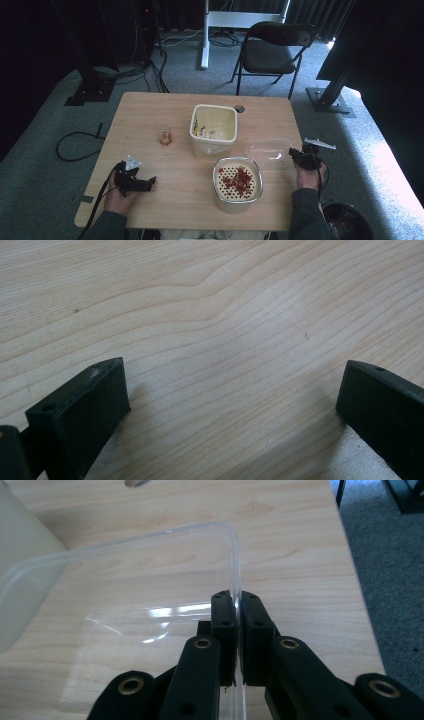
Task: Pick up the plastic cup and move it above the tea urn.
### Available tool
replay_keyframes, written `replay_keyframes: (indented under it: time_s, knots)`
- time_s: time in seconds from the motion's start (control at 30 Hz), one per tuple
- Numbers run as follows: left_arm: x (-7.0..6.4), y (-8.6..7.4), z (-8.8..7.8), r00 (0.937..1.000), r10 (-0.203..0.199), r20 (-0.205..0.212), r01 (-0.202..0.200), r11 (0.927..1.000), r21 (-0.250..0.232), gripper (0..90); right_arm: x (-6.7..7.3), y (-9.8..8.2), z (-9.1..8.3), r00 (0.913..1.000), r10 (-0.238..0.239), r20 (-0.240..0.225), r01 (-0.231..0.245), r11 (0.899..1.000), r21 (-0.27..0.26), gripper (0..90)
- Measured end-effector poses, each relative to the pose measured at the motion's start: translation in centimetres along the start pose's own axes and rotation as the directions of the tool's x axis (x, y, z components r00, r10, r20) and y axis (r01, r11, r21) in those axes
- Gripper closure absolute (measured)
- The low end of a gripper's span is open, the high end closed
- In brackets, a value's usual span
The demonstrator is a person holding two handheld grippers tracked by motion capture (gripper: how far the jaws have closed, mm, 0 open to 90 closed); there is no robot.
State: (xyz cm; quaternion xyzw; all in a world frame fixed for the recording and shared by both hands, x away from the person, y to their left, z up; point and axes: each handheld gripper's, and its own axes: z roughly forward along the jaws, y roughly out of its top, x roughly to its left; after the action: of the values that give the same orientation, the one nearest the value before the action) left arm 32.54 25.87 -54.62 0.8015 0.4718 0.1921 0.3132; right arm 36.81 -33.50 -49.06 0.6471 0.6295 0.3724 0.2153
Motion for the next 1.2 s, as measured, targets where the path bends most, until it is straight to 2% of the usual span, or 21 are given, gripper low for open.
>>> replay_keyframes:
  time_s: [0.07,0.17,0.43,0.73,0.9,1.07,1.1,1.2]
  knots:
    - [0.0,0.0,0.0,1.0,0.0,0.0,0.0,1.0,0.0,0.9,-0.1,0.4,-0.4,0.9999,0.012,-0.007,-0.013,1.0,-0.022,87.1]
    - [0.0,0.0,0.0,1.0,0.0,0.0,0.0,1.0,0.001,0.9,0.1,1.1,-1.1,1.0,0.003,0.001,-0.003,0.999,-0.05,87.2]
    - [0.0,0.0,0.0,1.0,0.0,0.0,0.0,1.0,0.0,0.9,0.4,2.9,-2.2,0.9999,0.013,0.004,-0.012,0.996,-0.091,87.3]
    - [0.0,0.0,0.0,1.0,0.0,0.0,0.0,1.0,0.0,0.9,0.4,5.5,-3.7,0.9985,0.046,-0.03,-0.049,0.99,-0.129,87.2]
    - [0.0,0.0,0.0,1.0,0.0,0.0,0.0,1.0,0.0,0.9,1.6,7.3,-4.6,0.9991,0.014,-0.04,-0.02,0.988,-0.153,87.2]
    - [0.0,0.0,0.0,1.0,0.0,-0.001,0.0,1.0,-0.001,0.9,3.5,9.0,-5.0,0.9978,-0.011,-0.065,-0.001,0.984,-0.179,87.2]
    - [0.0,0.0,0.0,1.0,0.001,-0.001,-0.001,1.0,-0.001,0.9,4.4,9.7,-5.1,0.9967,-0.028,-0.077,0.013,0.982,-0.188,87.2]
    - [0.0,0.0,0.0,1.0,0.0,0.0,0.0,1.0,0.0,0.9,5.2,10.3,-5.1,0.9952,-0.039,-0.09,0.021,0.98,-0.196,87.2]
